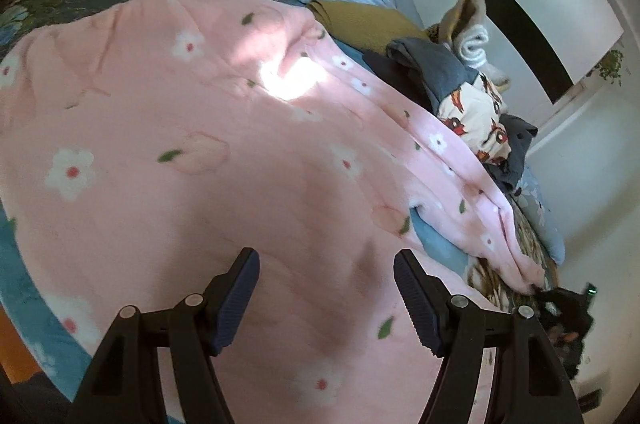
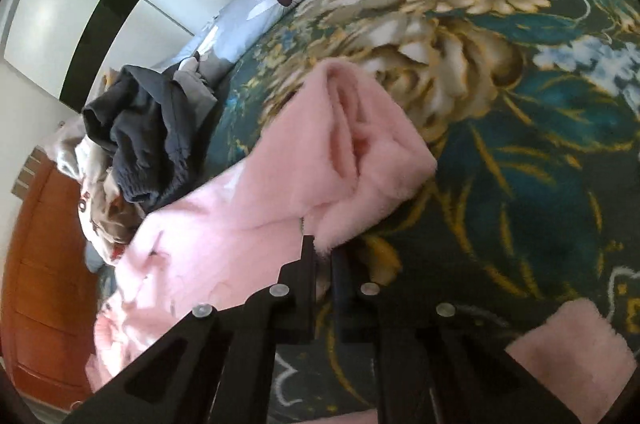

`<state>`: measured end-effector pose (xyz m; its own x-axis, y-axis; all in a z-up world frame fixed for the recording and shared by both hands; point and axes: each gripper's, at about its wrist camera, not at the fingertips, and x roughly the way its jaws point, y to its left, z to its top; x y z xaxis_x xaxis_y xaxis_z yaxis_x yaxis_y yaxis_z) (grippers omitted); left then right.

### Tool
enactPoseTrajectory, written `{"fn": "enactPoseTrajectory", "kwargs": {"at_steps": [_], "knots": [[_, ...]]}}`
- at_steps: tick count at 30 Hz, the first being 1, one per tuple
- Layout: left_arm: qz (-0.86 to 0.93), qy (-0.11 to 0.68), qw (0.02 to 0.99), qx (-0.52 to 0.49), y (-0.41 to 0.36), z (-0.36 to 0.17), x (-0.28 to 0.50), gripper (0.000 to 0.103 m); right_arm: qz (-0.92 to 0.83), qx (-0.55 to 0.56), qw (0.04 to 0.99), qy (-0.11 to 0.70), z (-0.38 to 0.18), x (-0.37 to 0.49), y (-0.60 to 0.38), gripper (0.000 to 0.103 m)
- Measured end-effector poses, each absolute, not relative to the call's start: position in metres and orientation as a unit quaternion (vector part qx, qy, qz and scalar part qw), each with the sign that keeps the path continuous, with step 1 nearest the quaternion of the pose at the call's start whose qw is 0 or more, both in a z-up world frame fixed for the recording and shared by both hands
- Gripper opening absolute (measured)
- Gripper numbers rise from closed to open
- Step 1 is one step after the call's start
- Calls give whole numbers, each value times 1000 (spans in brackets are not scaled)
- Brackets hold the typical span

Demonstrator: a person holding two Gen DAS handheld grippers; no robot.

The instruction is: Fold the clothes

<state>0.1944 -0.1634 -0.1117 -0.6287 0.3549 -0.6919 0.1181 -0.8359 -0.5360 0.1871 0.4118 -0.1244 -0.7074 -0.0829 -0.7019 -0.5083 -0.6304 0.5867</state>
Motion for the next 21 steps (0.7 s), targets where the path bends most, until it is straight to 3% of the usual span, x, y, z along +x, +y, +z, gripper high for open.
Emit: {"fn": "enactPoseTrajectory", "kwargs": {"at_steps": [3, 7, 12, 18, 20, 21], "knots": [[859, -277, 65, -426, -167, -113, 194, 73, 862, -284, 108, 407, -82, 212, 420, 4], [852, -287, 69, -433, -166, -121, 189, 73, 874, -280, 177, 356, -69, 235, 437, 0], [847, -279, 75, -445, -159, -125, 184, 73, 812, -331, 184, 444, -131, 257, 464, 0], [846, -287, 76, -443, -161, -124, 183, 73, 838, -293, 131, 442, -107, 242, 470, 4], [844, -289, 75, -445, -161, -125, 183, 73, 851, -297, 115, 417, -98, 218, 469, 19], [845, -289, 74, -444, -161, -125, 183, 73, 853, -303, 108, 411, -99, 206, 471, 39]]}}
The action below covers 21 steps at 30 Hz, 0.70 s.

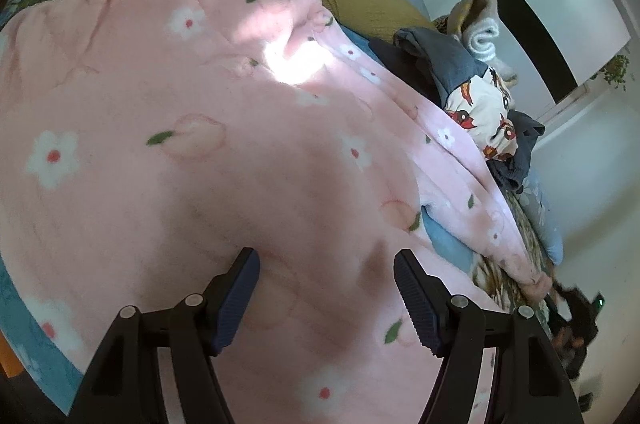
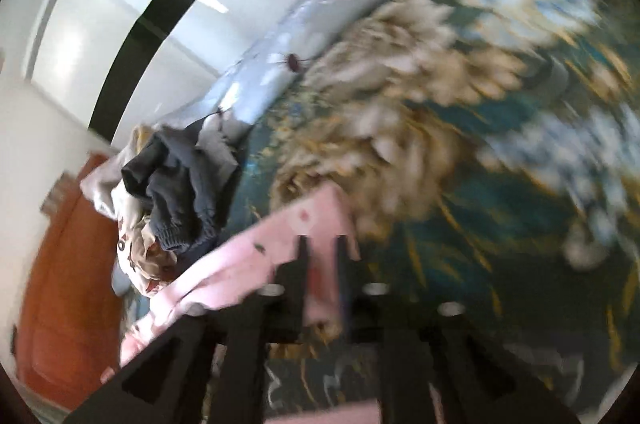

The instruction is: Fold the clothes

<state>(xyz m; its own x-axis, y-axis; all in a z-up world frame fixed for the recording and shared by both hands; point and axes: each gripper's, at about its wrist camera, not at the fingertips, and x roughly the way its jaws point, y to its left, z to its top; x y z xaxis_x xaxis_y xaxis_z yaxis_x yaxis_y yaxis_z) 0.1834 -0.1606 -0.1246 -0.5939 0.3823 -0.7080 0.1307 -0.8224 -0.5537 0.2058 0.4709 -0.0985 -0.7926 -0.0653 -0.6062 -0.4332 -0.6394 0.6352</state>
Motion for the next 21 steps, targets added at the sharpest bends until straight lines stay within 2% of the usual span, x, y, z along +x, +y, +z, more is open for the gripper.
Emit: {"fn": "enactPoseTrajectory", "kwargs": {"at_steps": [1, 8, 14, 21], "knots": [[845, -288, 74, -444, -161, -124, 184, 73, 850, -314, 104, 411, -103, 196, 476, 46], [846, -289, 68, -443, -165, -122, 186, 73, 815, -365, 90, 441, -138, 151, 507, 46], [845, -281, 68, -450, -161, -124, 182, 73, 797, -296, 103, 516, -149, 174, 529, 46], [845, -268, 75, -456, -150, -123, 176, 73, 822, -372, 46, 429, -143, 147, 494, 46]]}}
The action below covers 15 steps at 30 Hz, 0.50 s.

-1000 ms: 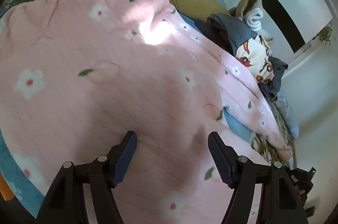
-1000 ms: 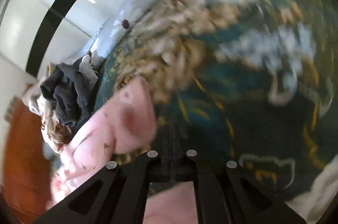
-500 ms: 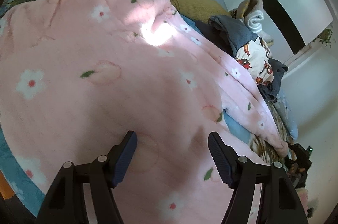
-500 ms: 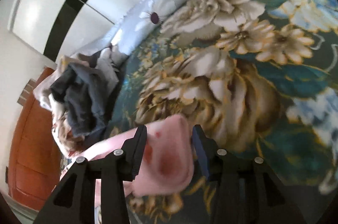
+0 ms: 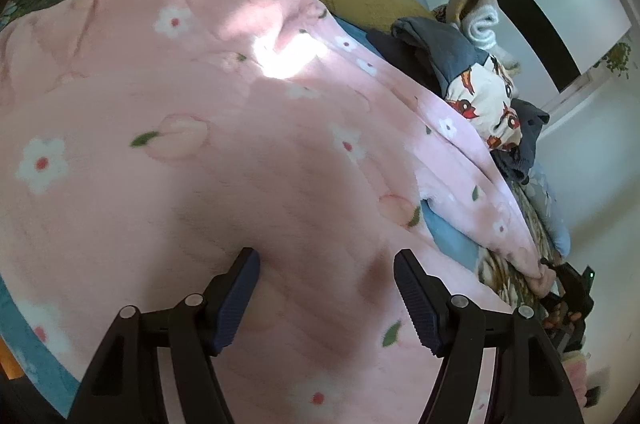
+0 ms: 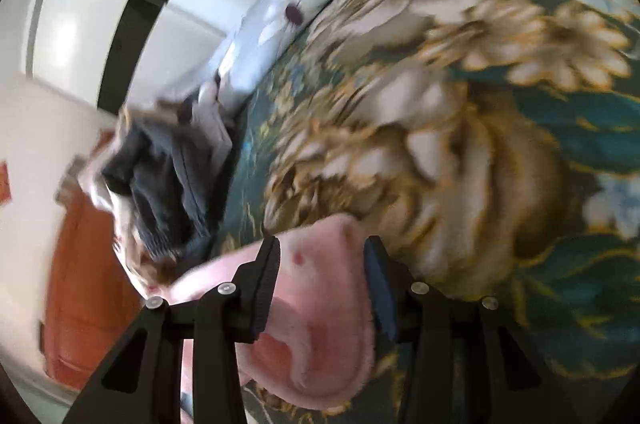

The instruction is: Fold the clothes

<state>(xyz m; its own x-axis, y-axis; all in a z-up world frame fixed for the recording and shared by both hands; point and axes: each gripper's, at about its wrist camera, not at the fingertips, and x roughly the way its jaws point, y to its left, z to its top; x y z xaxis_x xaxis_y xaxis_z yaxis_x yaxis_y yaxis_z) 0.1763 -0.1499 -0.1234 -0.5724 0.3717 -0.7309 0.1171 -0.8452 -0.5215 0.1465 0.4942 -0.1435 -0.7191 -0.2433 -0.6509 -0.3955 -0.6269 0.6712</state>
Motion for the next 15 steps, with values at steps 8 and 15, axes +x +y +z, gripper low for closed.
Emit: {"fn": "enactPoseTrajectory", "kwargs": {"at_steps": [8, 15], "knots": [[844, -274, 70, -456, -155, -124, 175, 73, 861, -392, 83, 311, -109, 134, 475, 9], [844, -279, 74, -452, -157, -125, 176, 73, 862, -372, 144, 313, -102, 101, 495, 9]]}}
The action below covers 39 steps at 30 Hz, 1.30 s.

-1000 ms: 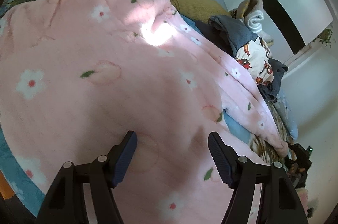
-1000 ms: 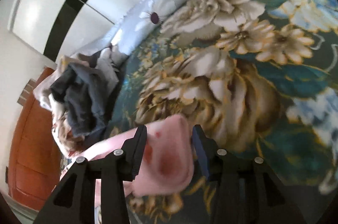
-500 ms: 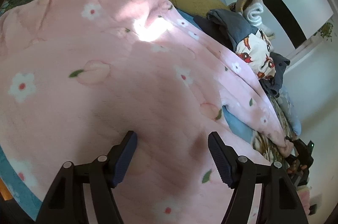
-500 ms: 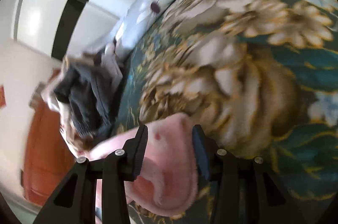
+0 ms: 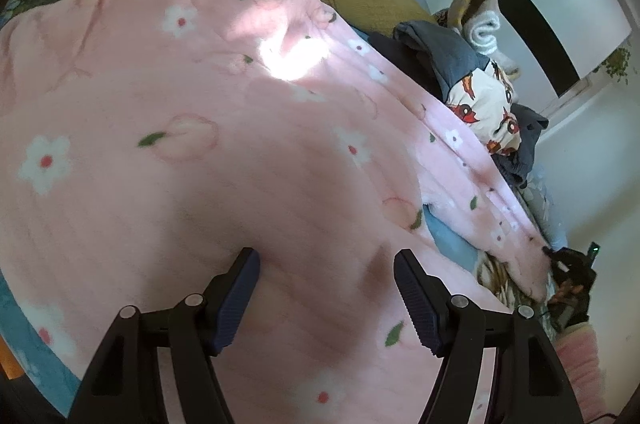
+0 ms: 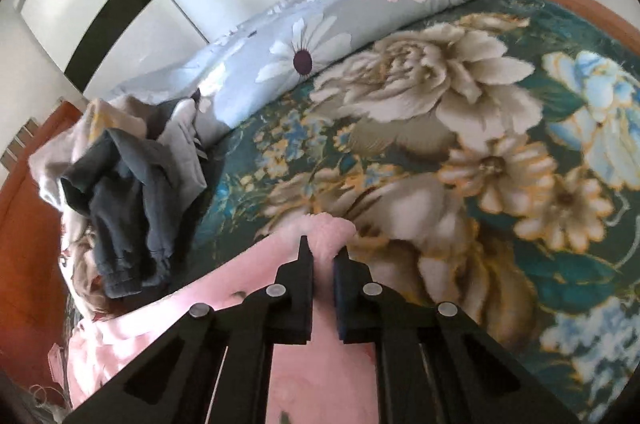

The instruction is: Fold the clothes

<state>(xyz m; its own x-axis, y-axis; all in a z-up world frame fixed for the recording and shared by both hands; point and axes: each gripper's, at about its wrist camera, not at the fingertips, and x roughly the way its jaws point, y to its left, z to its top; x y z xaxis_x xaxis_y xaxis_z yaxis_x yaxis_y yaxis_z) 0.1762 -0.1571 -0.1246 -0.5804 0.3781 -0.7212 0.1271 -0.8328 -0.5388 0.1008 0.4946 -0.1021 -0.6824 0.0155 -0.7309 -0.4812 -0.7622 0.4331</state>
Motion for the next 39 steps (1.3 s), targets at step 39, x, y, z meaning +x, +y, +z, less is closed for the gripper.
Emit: {"fn": "enactPoseTrajectory", "kwargs": {"at_steps": [39], "knots": [[848, -356, 101, -379, -221, -116, 202, 73, 795, -369, 196, 440, -119, 207, 462, 10]]}}
